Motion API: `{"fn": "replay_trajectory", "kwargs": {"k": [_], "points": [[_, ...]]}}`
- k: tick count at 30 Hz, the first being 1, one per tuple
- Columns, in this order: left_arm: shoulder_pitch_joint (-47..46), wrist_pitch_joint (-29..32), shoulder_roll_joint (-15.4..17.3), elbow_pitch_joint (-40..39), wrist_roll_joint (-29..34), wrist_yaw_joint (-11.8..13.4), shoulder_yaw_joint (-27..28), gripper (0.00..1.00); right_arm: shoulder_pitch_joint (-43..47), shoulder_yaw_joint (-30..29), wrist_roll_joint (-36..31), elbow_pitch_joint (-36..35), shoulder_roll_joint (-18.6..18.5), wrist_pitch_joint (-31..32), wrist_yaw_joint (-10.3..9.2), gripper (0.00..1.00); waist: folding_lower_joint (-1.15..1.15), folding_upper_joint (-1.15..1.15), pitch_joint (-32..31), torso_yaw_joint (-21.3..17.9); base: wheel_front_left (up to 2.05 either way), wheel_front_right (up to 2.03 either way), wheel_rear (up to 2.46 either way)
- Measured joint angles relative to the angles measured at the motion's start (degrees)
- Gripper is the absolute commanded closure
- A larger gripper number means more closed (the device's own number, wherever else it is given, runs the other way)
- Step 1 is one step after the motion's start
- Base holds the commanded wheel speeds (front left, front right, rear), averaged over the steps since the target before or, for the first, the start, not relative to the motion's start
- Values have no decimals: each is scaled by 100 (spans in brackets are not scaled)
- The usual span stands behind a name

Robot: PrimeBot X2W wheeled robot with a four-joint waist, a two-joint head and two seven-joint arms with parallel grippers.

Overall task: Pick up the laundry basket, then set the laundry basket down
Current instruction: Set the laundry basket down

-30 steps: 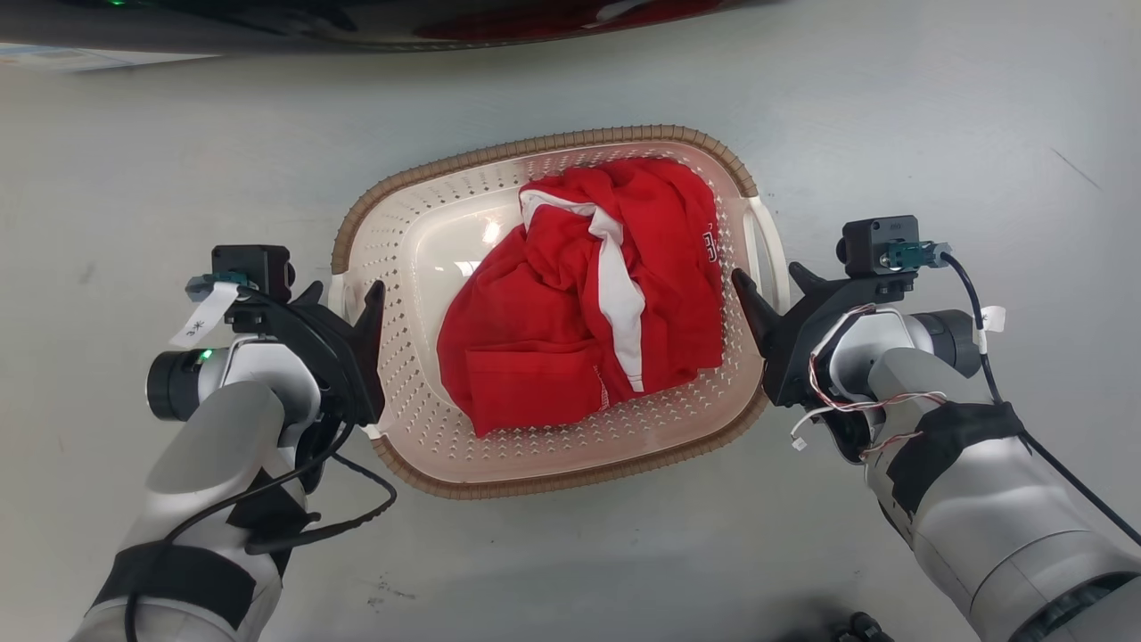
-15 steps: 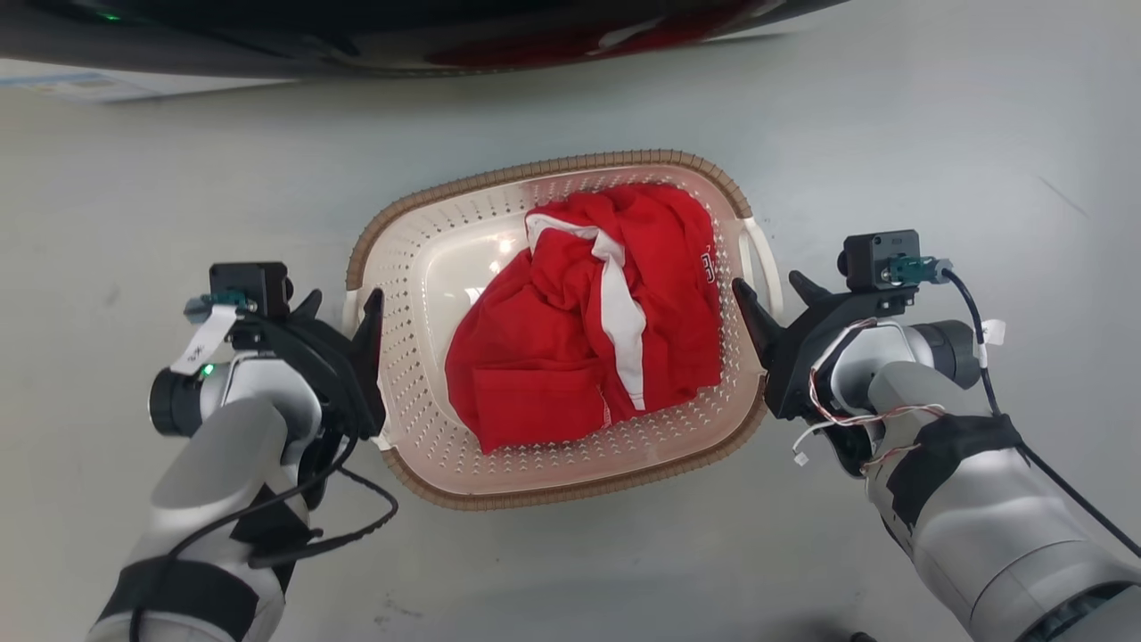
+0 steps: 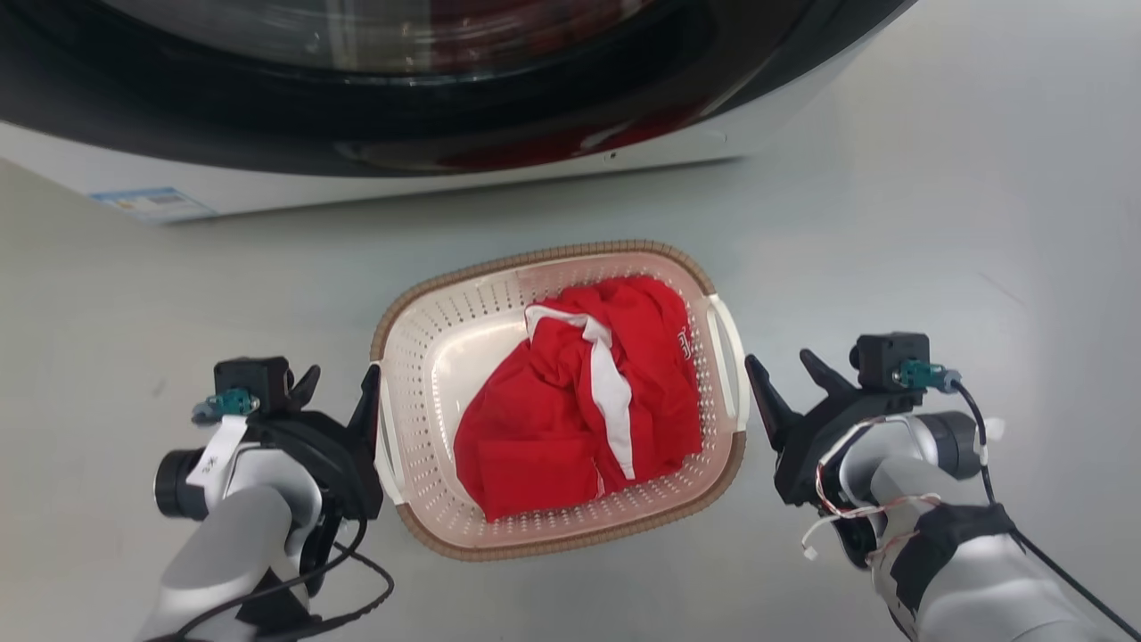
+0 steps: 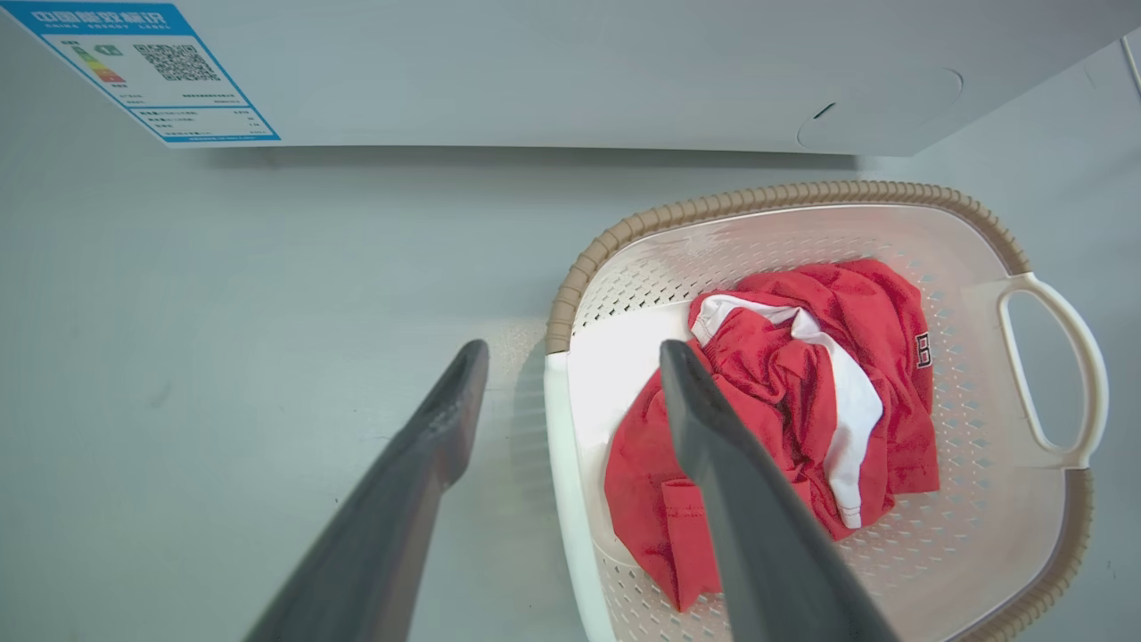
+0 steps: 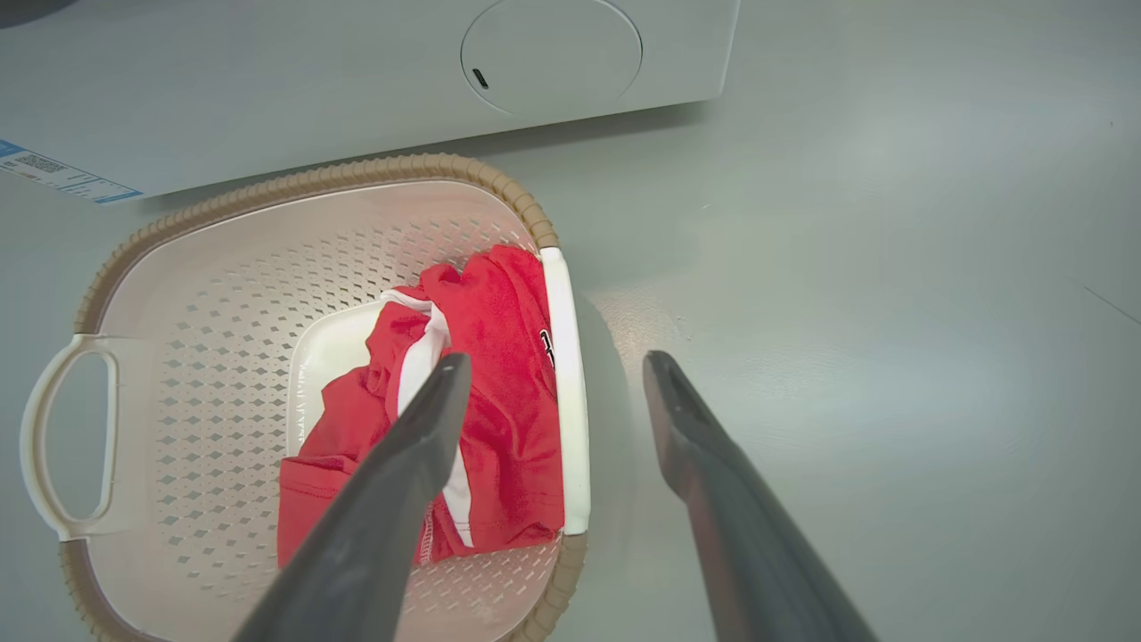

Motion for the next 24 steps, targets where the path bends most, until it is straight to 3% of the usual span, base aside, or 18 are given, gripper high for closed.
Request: {"fn": "replay_trajectory", "kwargs": {"k": [18,24], "points": [[1018,-147,135,-717,-109,1,189,0,945,-266,102,-464,-178,-216,0,0,0,-1,-1410,-43,0,0,0],[1372,-148,293,-1324,8,268,396,0,1235,-538,115,-929,-259,-218,-105,0,0,0,-1822,-42,0,0,0]]}}
